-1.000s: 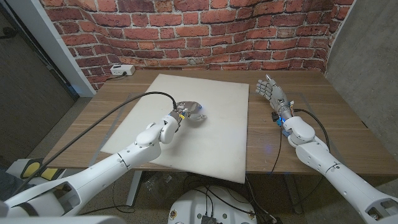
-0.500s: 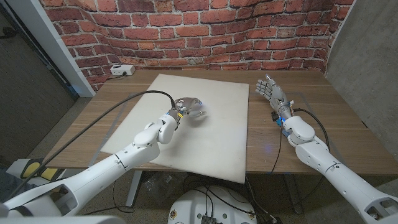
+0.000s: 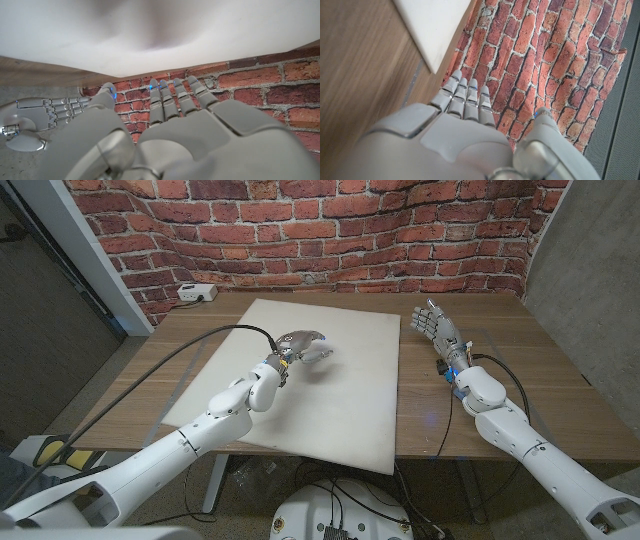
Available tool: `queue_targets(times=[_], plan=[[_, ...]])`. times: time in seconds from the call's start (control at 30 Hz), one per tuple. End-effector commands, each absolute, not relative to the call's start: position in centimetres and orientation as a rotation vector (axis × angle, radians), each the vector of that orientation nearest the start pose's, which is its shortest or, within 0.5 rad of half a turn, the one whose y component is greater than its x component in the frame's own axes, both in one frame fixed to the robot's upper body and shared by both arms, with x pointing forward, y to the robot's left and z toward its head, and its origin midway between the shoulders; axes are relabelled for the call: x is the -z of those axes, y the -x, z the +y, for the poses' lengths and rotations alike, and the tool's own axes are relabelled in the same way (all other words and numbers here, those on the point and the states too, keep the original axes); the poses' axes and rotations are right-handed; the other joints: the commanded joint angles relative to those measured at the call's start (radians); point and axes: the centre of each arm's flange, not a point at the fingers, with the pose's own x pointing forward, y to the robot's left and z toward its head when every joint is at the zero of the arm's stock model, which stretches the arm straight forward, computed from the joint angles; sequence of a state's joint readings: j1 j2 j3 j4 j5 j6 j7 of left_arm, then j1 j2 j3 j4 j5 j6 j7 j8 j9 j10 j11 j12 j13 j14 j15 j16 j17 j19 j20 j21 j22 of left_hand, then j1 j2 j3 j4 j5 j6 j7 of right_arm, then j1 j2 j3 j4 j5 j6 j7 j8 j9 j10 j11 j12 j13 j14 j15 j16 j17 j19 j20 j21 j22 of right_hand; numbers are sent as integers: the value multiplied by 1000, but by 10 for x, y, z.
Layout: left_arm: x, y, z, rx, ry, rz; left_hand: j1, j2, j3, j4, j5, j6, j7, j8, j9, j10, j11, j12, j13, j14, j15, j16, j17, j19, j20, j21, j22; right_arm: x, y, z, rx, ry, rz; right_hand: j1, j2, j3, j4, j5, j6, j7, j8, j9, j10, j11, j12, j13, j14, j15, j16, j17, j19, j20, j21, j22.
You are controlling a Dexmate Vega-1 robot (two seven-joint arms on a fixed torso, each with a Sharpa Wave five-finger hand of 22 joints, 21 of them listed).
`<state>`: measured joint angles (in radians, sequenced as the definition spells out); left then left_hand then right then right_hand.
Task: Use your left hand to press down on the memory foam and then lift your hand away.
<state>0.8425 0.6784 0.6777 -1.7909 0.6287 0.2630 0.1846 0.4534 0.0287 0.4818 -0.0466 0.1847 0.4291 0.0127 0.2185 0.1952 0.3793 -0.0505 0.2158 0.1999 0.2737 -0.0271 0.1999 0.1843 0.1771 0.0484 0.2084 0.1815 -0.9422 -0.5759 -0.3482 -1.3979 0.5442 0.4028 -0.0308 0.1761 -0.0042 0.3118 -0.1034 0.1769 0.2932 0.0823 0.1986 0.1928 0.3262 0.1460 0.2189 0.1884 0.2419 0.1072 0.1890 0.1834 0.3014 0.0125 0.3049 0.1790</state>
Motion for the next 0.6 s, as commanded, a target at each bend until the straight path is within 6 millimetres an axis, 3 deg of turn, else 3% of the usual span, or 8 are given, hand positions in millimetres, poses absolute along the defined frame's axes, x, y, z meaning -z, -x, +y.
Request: queue_targets(times=[0.03, 0.6], plan=[[18, -587, 178, -31, -1100, -790, -9, 7, 3, 5, -4, 13, 2, 4, 0, 18, 2, 9, 1, 15, 4, 5, 1, 11, -1, 7, 2, 37, -616, -305, -162, 70, -703, -1, 5, 2, -6, 3, 7, -2, 4, 3, 13, -1, 6, 3, 7, -3, -1, 2, 11, 3, -5, 3], [19, -590, 202, 215, -580, -847, -25, 6, -5, 15, -7, 20, 17, 1, 0, 36, 26, 10, 1, 38, 21, 6, 1, 44, 15, 18, 1, 37, -616, -307, -172, 69, -706, -2, 6, 1, -6, 3, 6, -1, 3, 3, 13, 0, 6, 3, 8, -3, -1, 2, 13, 3, -9, 3]])
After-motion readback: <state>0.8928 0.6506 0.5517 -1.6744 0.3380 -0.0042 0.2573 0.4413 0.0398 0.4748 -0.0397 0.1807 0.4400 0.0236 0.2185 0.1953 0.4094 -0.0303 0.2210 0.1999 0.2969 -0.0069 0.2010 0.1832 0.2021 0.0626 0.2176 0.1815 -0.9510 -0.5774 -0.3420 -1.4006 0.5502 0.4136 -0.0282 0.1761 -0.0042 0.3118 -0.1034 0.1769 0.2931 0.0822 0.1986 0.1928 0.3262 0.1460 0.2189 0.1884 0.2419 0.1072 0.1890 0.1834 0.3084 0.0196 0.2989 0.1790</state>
